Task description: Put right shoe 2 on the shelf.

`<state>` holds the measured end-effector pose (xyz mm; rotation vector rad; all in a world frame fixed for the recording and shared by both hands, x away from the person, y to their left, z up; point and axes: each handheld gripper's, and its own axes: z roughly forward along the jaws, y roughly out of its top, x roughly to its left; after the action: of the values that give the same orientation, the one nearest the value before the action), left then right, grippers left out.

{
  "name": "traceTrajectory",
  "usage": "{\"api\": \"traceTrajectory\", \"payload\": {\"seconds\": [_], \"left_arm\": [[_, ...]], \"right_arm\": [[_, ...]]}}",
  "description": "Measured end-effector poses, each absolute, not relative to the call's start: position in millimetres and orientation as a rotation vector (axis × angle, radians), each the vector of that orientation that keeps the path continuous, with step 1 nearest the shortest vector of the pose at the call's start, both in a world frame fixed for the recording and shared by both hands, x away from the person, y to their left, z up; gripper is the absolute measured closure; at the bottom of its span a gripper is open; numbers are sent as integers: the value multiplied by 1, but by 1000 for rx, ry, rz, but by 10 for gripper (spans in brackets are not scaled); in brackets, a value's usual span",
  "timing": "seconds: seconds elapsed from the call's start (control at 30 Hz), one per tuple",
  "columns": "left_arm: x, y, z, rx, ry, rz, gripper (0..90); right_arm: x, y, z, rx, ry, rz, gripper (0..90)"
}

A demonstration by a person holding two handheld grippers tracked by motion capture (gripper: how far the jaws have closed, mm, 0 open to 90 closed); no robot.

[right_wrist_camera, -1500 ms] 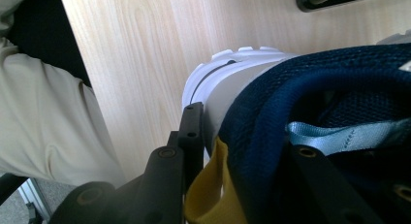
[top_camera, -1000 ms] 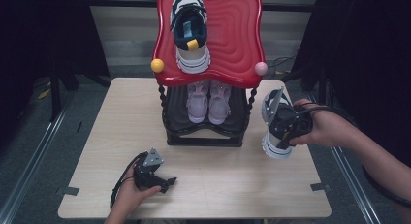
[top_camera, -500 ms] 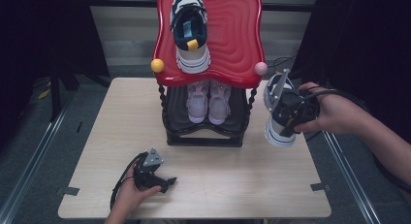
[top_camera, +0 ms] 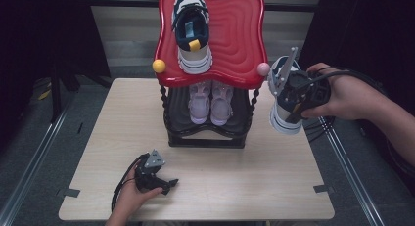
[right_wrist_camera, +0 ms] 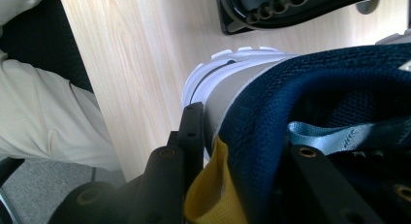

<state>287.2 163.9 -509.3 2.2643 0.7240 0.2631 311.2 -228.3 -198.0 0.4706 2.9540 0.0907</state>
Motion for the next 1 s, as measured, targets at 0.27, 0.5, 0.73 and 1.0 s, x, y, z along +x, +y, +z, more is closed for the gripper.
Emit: {"api": "traceTrajectory", "payload": {"seconds": [0.27, 0.5, 0.73, 1.0], "left_arm": [[287, 164, -509, 2267, 727, 263, 21], [287, 164, -509, 2266, 726, 263, 21], [287, 164, -509, 2265, 726, 264, 21], [287, 164, -509, 2265, 726, 264, 21]], "right_arm": [[314, -224, -176, 458, 2927, 81, 701], [316, -222, -156, 465, 2897, 72, 700], [317, -219, -137, 470, 2860, 78, 700], [317, -211, -114, 453, 2822, 60, 700]]}}
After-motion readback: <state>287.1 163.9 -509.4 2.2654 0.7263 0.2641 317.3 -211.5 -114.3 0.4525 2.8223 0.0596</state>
